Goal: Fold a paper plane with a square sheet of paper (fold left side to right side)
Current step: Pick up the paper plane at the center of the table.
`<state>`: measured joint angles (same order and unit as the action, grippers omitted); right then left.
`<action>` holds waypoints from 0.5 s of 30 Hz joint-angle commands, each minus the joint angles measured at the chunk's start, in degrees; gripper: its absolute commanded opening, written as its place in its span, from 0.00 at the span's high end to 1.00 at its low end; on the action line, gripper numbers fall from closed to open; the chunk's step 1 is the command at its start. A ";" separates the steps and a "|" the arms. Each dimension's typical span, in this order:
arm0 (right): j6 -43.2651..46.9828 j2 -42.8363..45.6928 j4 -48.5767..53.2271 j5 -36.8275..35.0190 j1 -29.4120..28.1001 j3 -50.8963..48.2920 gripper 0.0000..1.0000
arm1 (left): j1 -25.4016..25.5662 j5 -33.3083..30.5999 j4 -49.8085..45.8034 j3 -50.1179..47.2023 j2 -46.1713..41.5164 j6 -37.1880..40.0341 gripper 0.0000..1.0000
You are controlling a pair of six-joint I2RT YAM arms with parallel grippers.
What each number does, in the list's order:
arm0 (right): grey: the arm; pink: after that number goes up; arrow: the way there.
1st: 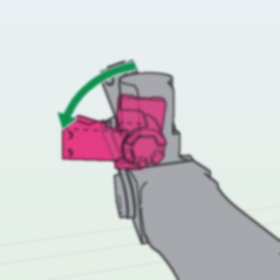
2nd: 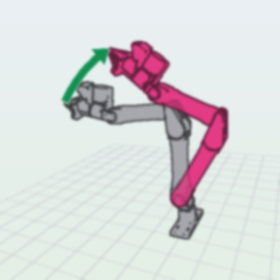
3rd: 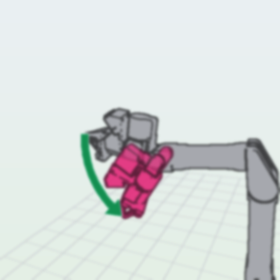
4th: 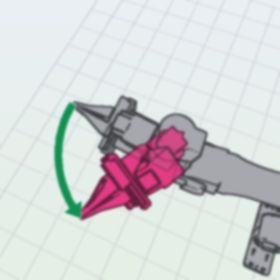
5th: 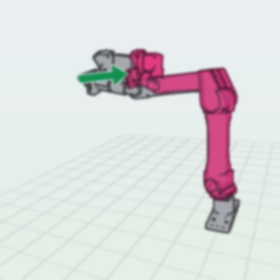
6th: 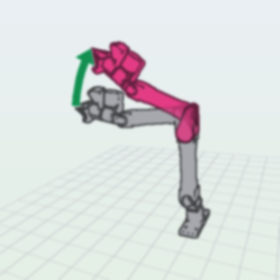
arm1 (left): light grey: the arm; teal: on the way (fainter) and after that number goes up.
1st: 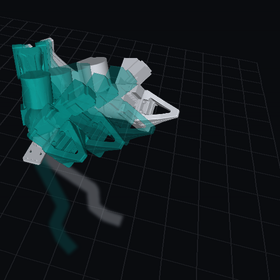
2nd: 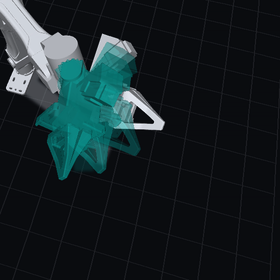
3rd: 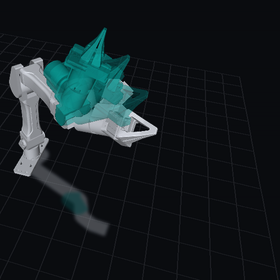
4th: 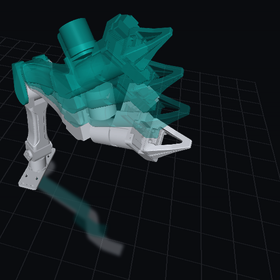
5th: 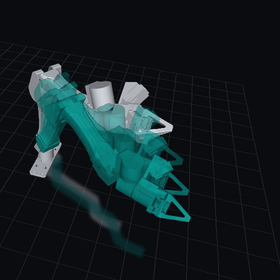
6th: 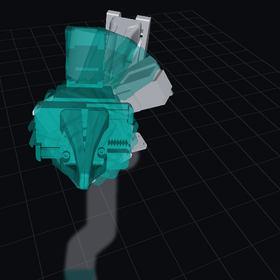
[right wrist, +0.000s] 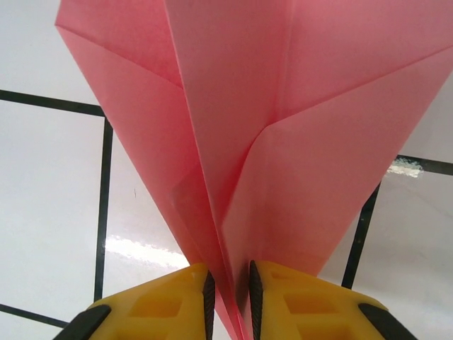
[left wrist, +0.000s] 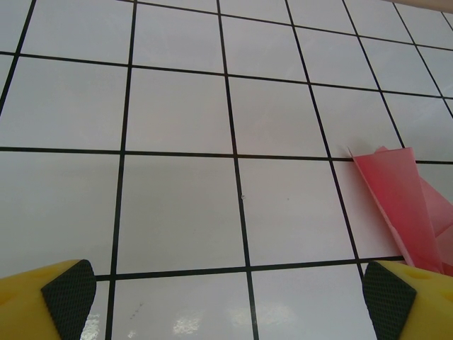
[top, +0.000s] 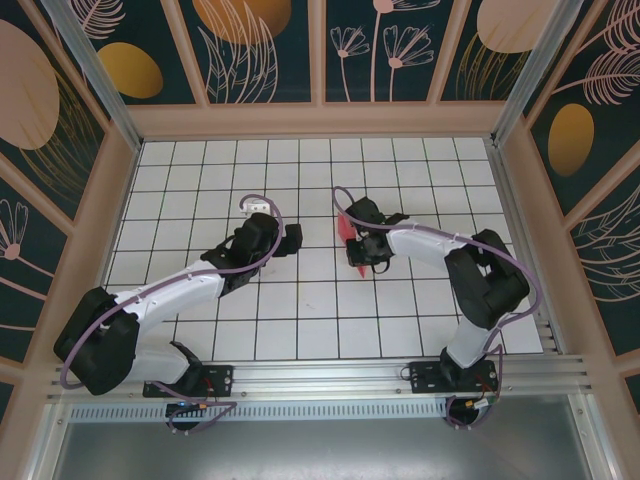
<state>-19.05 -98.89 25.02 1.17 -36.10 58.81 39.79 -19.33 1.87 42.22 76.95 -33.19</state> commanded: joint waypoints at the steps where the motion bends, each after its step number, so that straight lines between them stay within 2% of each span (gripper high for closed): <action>1: 1.63 -1.92 -0.93 -1.25 0.14 1.81 0.78 | -0.24 0.39 -0.72 1.43 0.63 0.43 0.02; 8: 2.70 -3.88 -1.13 -1.77 1.19 4.87 0.87 | -0.24 -0.84 -1.25 1.28 -0.38 0.90 0.02; 15: -2.40 -7.62 9.08 -1.78 0.06 17.77 0.93 | -0.31 -2.66 -1.43 -0.49 -4.09 1.96 0.01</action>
<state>-18.41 -104.81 28.32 0.16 -35.24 71.07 39.79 -20.14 1.02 42.19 75.44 -32.73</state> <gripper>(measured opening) 0.078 0.985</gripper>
